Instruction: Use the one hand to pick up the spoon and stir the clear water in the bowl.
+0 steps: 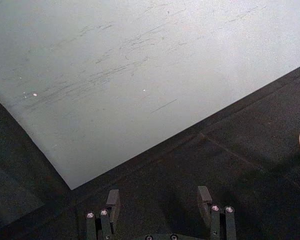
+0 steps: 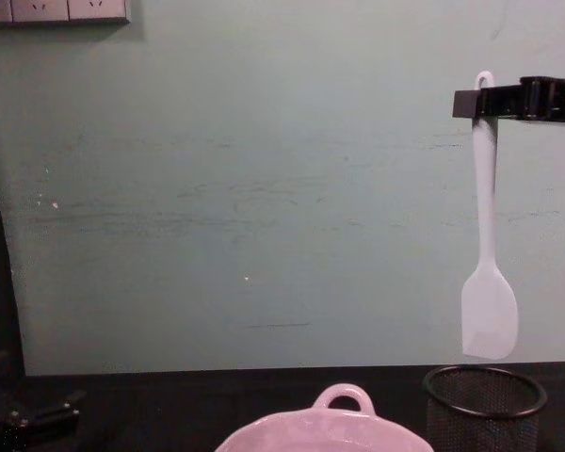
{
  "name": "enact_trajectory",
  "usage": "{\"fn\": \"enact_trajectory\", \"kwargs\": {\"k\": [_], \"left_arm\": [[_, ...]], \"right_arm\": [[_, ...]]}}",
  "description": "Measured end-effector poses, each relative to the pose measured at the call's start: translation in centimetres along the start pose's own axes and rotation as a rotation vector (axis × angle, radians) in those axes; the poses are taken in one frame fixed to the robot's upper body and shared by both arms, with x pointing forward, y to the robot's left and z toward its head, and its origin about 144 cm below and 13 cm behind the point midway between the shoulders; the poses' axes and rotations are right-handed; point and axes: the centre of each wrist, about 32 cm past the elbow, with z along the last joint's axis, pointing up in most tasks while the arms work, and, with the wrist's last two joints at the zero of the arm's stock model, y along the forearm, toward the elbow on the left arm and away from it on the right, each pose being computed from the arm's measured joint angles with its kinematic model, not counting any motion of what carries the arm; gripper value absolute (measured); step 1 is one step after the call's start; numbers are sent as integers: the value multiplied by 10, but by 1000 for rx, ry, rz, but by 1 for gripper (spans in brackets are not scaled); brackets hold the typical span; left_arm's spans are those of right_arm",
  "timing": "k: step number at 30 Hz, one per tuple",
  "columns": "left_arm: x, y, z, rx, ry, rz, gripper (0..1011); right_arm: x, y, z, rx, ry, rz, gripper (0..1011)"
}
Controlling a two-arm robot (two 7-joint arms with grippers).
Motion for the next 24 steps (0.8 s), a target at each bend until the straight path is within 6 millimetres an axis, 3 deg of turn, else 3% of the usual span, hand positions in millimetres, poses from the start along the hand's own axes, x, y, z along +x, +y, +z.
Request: {"fn": "enact_trajectory", "kwargs": {"k": [18, 24], "left_arm": [[0, 0, 0, 0, 0, 0, 1011], [0, 0, 0, 0, 0, 0, 1011]], "right_arm": [[0, 0, -1, 2, 1, -1, 110], [-10, 22, -12, 4, 8, 53, 110]]}}
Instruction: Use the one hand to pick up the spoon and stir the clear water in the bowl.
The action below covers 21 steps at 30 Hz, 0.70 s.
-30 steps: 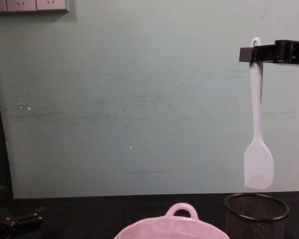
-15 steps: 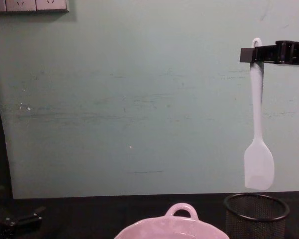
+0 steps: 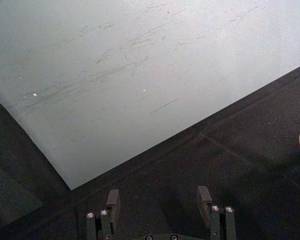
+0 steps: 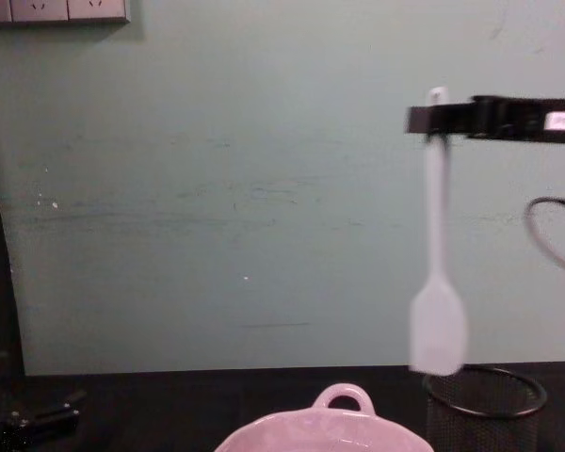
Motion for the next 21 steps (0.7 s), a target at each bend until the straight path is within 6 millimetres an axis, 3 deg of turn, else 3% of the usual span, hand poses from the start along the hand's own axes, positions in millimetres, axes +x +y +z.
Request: {"fn": "enact_trajectory", "kwargs": {"k": [12, 14, 21], "left_arm": [[0, 0, 0, 0, 0, 0, 1011], [0, 0, 0, 0, 0, 0, 1011], [0, 0, 0, 0, 0, 0, 1011]], "right_arm": [[-21, 59, -34, -5, 39, 160, 110], [-21, 61, -36, -4, 39, 165, 110], [-22, 73, -71, 20, 45, 193, 110]]}}
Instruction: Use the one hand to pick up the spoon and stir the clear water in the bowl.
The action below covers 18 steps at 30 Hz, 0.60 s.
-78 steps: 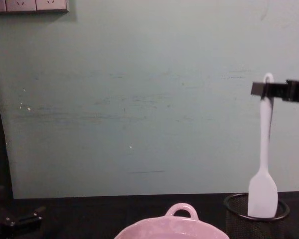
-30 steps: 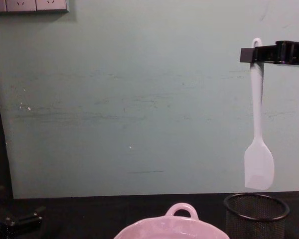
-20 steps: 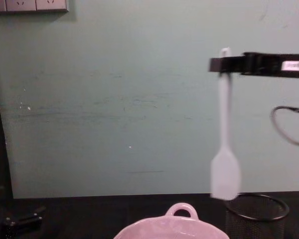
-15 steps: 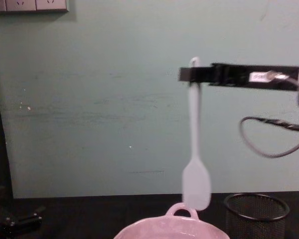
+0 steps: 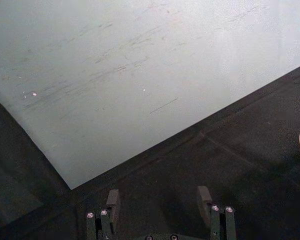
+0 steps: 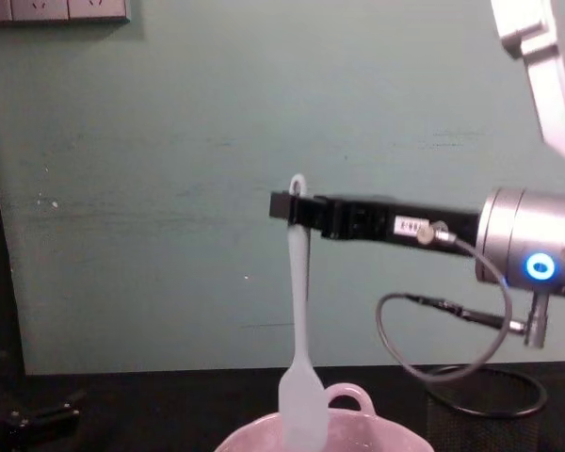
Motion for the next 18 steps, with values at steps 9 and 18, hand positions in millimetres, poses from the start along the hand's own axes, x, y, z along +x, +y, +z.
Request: {"fn": "enact_trajectory", "kwargs": {"k": [9, 18], "left_arm": [[0, 0, 0, 0, 0, 0, 1011], [0, 0, 0, 0, 0, 0, 1011]], "right_arm": [[-2, -4, -29, 1, 4, 16, 110], [-5, -5, -43, -22, 19, 37, 110]]}}
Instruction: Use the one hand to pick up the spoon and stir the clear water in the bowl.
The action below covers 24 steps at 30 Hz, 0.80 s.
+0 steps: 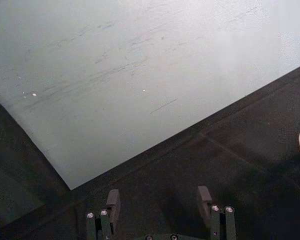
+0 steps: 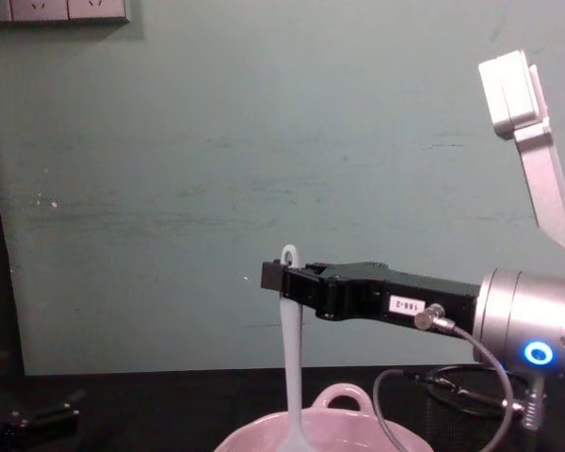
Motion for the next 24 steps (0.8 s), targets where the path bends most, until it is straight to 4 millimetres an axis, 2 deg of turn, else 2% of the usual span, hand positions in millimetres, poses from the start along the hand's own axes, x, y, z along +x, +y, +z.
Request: {"fn": "enact_trajectory", "kwargs": {"k": [5, 14, 20, 24], "left_arm": [[0, 0, 0, 0, 0, 0, 1011], [0, 0, 0, 0, 0, 0, 1011], [0, 0, 0, 0, 0, 0, 1011], [0, 0, 0, 0, 0, 0, 1011]], "right_arm": [[2, 5, -5, 11, 19, 5, 110], [18, 19, -7, 46, 30, -28, 110], [25, 15, -5, 51, 28, -54, 110], [28, 3, -3, 50, 22, -87, 110]]}}
